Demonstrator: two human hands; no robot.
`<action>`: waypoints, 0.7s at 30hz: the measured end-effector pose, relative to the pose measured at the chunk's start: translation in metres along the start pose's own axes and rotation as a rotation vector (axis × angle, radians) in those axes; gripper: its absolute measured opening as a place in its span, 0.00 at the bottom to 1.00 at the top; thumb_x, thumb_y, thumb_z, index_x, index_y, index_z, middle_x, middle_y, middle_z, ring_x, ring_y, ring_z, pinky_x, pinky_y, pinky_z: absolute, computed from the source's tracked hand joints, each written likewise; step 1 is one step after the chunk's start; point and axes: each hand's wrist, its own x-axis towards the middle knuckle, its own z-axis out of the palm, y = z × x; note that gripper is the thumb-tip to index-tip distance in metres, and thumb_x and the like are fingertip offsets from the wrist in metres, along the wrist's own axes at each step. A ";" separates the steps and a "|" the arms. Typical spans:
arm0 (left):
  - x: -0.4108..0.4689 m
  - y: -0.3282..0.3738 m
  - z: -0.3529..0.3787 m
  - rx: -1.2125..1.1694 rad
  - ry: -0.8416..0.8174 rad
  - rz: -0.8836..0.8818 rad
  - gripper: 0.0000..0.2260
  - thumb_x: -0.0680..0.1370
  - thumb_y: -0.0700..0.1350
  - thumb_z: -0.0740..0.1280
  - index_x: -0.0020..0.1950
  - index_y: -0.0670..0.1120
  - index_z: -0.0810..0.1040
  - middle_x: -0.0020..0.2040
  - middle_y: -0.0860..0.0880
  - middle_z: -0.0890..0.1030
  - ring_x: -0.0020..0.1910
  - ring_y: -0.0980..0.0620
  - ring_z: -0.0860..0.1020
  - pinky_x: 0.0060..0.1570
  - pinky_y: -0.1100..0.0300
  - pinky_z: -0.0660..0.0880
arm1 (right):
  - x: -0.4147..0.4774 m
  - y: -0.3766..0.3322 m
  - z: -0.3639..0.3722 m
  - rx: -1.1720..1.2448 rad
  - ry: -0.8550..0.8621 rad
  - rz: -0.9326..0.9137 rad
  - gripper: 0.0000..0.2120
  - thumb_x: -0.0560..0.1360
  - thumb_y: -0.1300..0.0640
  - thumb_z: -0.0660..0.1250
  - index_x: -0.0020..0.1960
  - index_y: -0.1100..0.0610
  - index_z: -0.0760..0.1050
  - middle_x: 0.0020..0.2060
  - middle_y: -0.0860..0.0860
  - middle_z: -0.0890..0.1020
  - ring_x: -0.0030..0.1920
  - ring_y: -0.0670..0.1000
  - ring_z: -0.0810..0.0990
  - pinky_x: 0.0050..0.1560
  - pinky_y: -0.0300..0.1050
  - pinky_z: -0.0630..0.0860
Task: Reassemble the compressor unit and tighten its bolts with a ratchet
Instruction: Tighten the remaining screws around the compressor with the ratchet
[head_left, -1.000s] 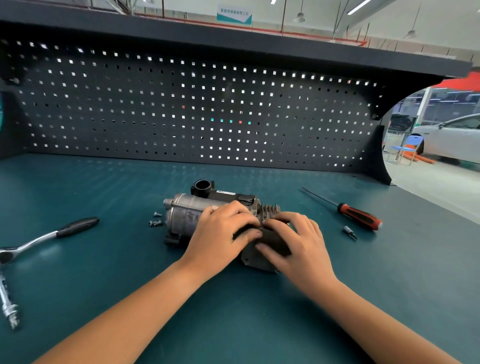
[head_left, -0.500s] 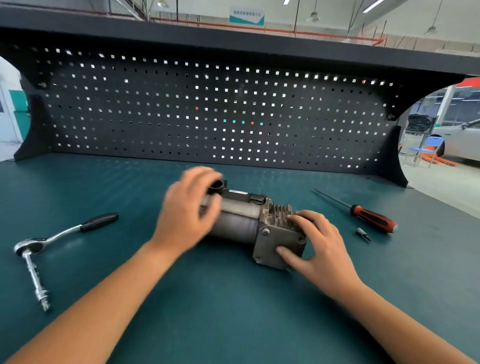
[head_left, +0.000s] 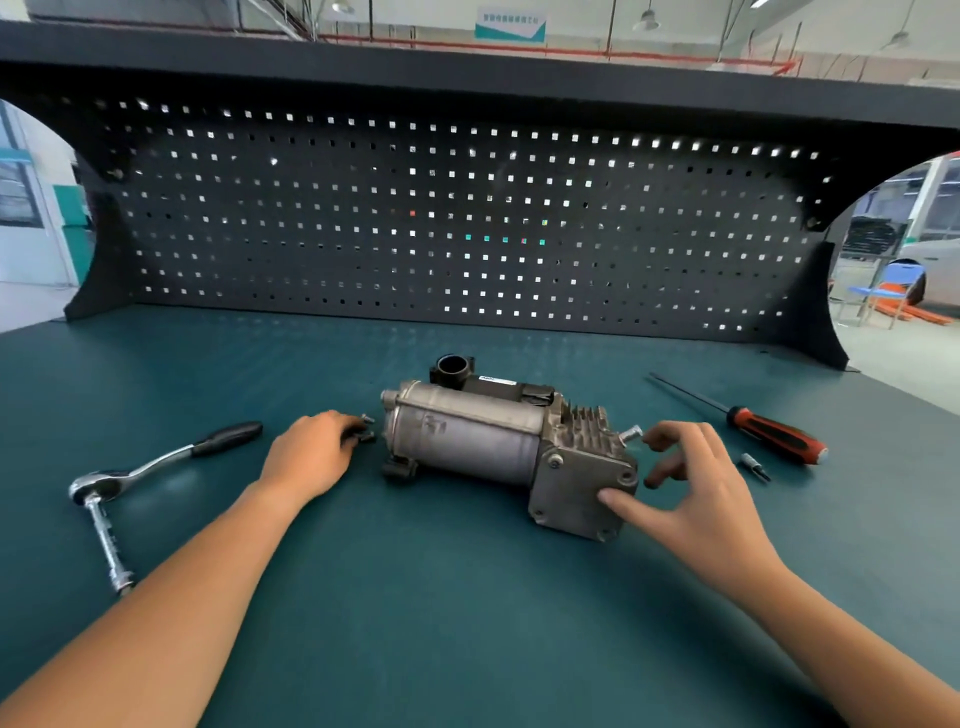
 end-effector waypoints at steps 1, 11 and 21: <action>-0.001 0.000 -0.001 -0.040 0.024 -0.022 0.12 0.77 0.41 0.63 0.58 0.48 0.80 0.56 0.45 0.81 0.56 0.42 0.77 0.53 0.50 0.74 | 0.000 -0.001 0.000 -0.003 -0.005 -0.006 0.29 0.61 0.57 0.79 0.46 0.38 0.62 0.45 0.40 0.70 0.44 0.37 0.74 0.45 0.23 0.66; -0.032 0.053 -0.057 -0.559 0.572 0.185 0.03 0.72 0.37 0.71 0.42 0.44 0.79 0.40 0.49 0.80 0.38 0.67 0.75 0.43 0.74 0.69 | 0.003 0.002 -0.011 0.041 -0.116 -0.074 0.17 0.65 0.63 0.76 0.44 0.47 0.71 0.43 0.47 0.74 0.38 0.46 0.76 0.42 0.30 0.70; -0.091 0.182 -0.014 -0.344 0.167 0.741 0.04 0.67 0.45 0.74 0.37 0.47 0.82 0.57 0.49 0.78 0.62 0.53 0.68 0.59 0.31 0.62 | 0.006 0.006 -0.014 0.046 -0.195 -0.032 0.16 0.65 0.62 0.75 0.51 0.57 0.75 0.43 0.45 0.73 0.34 0.43 0.75 0.42 0.27 0.68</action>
